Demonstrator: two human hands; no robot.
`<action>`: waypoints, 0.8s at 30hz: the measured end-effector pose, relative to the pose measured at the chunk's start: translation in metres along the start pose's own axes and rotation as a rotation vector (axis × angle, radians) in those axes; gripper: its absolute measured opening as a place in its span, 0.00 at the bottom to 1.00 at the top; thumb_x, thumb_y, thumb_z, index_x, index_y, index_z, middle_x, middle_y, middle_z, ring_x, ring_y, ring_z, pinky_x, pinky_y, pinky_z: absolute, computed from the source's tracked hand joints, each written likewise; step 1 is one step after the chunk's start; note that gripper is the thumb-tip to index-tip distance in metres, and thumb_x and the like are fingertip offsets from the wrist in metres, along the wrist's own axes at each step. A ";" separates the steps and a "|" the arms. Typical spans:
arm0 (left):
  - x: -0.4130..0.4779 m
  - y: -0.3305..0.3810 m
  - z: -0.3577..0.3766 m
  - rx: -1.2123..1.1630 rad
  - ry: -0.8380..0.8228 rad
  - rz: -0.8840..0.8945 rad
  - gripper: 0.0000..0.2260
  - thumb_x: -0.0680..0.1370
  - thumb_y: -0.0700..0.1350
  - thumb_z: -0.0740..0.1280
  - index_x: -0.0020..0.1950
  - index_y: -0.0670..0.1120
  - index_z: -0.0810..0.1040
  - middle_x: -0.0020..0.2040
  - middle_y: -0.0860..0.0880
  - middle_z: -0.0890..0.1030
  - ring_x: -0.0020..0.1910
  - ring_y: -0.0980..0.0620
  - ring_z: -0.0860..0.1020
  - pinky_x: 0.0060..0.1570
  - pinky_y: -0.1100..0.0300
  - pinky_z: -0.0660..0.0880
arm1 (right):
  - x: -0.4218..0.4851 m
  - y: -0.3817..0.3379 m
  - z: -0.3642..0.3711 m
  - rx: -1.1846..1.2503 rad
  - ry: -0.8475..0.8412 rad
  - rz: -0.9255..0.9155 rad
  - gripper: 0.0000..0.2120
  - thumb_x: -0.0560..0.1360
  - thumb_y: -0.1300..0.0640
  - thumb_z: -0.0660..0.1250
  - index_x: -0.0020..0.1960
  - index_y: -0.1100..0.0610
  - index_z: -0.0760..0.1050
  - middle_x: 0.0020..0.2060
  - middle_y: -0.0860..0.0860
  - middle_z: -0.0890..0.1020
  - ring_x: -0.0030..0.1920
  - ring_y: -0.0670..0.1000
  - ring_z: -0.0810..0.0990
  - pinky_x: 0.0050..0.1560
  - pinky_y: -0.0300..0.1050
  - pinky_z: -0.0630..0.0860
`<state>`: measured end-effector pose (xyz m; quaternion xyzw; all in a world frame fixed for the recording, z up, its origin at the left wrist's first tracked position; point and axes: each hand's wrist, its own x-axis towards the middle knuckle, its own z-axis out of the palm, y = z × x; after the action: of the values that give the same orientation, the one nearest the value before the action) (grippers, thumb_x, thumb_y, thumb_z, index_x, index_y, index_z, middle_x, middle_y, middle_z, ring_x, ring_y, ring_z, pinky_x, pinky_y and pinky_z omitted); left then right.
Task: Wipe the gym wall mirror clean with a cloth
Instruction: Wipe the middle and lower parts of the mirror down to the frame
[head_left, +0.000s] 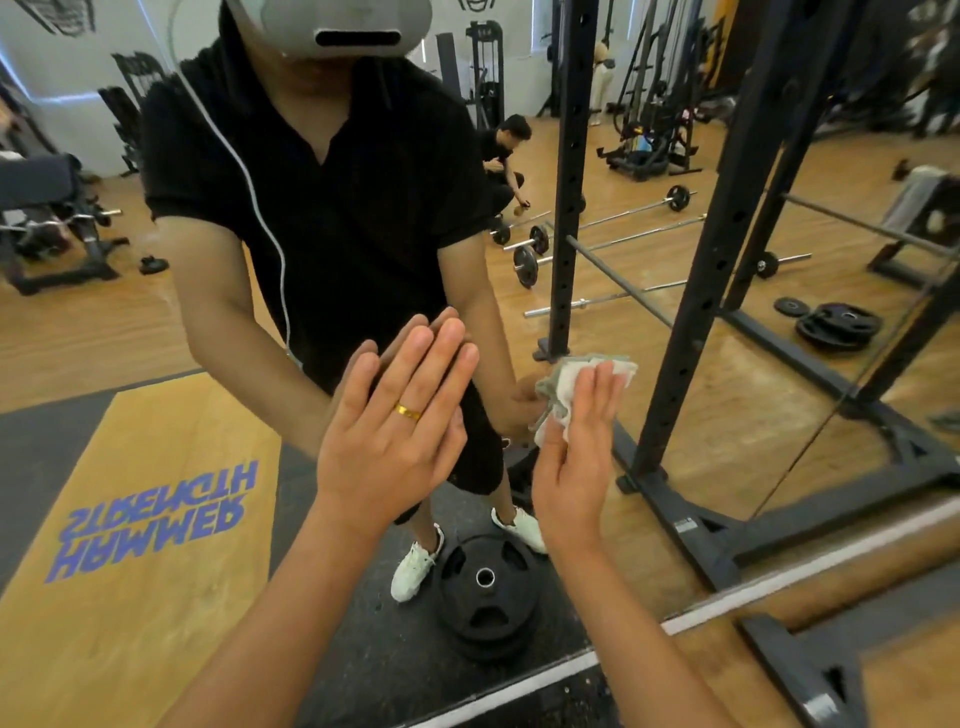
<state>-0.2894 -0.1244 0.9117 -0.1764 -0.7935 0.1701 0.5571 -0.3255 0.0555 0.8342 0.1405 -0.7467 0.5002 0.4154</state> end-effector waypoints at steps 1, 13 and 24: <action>0.001 0.000 0.000 -0.007 -0.010 0.001 0.27 0.82 0.48 0.63 0.81 0.44 0.65 0.81 0.44 0.63 0.81 0.45 0.60 0.78 0.44 0.56 | 0.012 0.000 -0.005 -0.012 0.009 0.002 0.26 0.85 0.63 0.57 0.80 0.66 0.55 0.83 0.49 0.52 0.83 0.56 0.47 0.82 0.45 0.48; 0.006 -0.001 -0.005 0.008 -0.015 0.001 0.27 0.83 0.48 0.61 0.82 0.44 0.64 0.81 0.44 0.64 0.81 0.44 0.62 0.79 0.44 0.56 | -0.005 -0.032 0.011 0.033 0.007 0.097 0.27 0.87 0.60 0.54 0.83 0.55 0.47 0.83 0.51 0.50 0.84 0.56 0.44 0.82 0.62 0.50; -0.004 -0.009 -0.044 -0.259 -0.175 -0.017 0.28 0.81 0.41 0.64 0.81 0.41 0.65 0.82 0.41 0.62 0.83 0.44 0.57 0.79 0.37 0.57 | -0.006 -0.007 -0.008 -0.059 -0.141 0.008 0.27 0.86 0.59 0.53 0.83 0.60 0.51 0.82 0.51 0.51 0.83 0.55 0.44 0.82 0.47 0.50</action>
<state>-0.2478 -0.1315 0.9268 -0.2248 -0.8557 0.0764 0.4598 -0.3136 0.0575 0.8357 0.1598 -0.7892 0.4684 0.3637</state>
